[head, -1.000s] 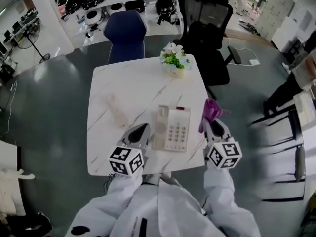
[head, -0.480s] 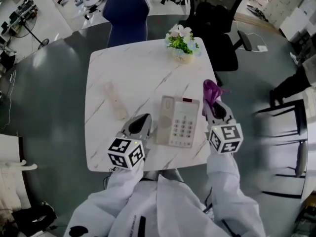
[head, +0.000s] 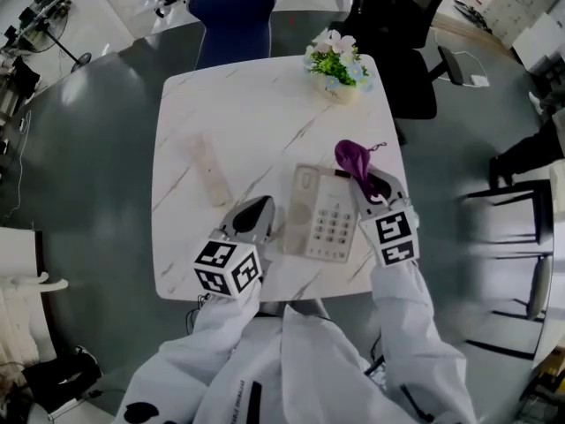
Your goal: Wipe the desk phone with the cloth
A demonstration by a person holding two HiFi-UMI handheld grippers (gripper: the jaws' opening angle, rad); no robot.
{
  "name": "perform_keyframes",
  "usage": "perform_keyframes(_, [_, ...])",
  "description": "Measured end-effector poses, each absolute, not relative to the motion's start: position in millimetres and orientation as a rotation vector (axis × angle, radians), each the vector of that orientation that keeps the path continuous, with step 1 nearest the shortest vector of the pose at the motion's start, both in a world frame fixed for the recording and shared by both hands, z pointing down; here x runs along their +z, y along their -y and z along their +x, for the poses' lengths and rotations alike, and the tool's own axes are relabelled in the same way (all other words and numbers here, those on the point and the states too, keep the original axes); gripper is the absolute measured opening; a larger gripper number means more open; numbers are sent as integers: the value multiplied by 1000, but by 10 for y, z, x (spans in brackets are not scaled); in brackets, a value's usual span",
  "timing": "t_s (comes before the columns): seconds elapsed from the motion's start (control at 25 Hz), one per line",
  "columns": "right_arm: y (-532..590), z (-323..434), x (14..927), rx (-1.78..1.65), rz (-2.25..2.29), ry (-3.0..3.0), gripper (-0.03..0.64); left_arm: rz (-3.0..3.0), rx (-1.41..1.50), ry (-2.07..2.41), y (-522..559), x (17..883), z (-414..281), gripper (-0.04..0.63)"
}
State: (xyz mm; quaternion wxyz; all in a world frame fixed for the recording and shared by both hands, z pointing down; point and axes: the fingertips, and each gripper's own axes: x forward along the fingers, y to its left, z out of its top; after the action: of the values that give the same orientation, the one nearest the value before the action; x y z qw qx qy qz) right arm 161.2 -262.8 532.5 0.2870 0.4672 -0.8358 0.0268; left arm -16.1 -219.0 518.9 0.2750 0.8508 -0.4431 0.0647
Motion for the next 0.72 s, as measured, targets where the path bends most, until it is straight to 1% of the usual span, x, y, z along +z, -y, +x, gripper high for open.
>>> perform_keyframes(0.72, [2497,1480,5587,152,1112,2224,42,2272,182,1154,2102,5294,-22,-3])
